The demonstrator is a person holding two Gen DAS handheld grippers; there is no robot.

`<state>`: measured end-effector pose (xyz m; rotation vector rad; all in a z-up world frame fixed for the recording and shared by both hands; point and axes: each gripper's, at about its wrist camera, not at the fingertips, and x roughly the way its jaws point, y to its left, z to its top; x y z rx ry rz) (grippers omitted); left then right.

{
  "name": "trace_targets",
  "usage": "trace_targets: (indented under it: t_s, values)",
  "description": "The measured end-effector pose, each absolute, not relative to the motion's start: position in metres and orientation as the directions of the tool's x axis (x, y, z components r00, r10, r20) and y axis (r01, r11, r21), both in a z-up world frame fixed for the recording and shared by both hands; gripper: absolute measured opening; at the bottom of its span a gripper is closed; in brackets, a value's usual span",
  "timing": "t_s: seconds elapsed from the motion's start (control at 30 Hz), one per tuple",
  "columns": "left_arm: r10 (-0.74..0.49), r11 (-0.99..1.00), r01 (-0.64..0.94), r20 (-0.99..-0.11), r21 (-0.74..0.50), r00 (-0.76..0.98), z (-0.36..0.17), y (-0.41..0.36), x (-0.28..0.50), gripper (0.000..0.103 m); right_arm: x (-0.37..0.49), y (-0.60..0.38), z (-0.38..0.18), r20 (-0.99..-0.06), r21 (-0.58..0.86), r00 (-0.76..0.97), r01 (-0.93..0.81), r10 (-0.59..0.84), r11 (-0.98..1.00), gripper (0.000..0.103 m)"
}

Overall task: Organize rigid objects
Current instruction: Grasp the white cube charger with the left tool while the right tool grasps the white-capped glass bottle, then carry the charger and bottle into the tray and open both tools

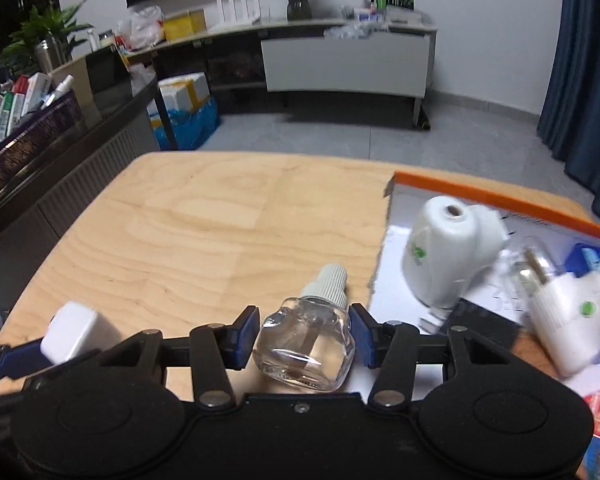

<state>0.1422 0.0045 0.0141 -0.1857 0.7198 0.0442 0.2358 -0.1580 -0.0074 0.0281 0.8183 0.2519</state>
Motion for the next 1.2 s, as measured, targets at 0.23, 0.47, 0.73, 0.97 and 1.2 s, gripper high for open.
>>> trace_targets:
  t_s: [0.23, 0.47, 0.73, 0.97, 1.2]
  values:
    - [-0.124, 0.983, 0.009, -0.631, -0.181, 0.766, 0.029, -0.037, 0.136, 0.042, 0.177, -0.213, 0.043, -0.618, 0.123, 0.757, -0.173, 0.212, 0.977, 0.06]
    - [-0.236, 0.971, 0.157, -0.612, -0.181, 0.755, 0.043, -0.106, 0.135, 0.042, 0.122, -0.294, 0.07, -0.582, 0.09, 0.809, -0.033, 0.08, 0.995, 0.06]
    - [-0.264, 0.964, 0.225, -0.621, -0.142, 0.738, 0.044, -0.143, 0.129, 0.042, 0.092, -0.329, 0.066, -0.579, 0.117, 0.814, 0.019, 0.052, 0.993, 0.06]
    - [-0.251, 0.966, 0.229, -0.63, -0.118, 0.735, 0.044, -0.152, 0.126, 0.042, 0.091, -0.332, 0.062, -0.581, 0.142, 0.81, 0.009, 0.076, 0.99, 0.06]
    - [-0.239, 0.969, 0.22, -0.638, -0.11, 0.732, 0.043, -0.153, 0.126, 0.042, 0.092, -0.329, 0.058, -0.593, 0.14, 0.8, -0.009, 0.091, 0.99, 0.06]
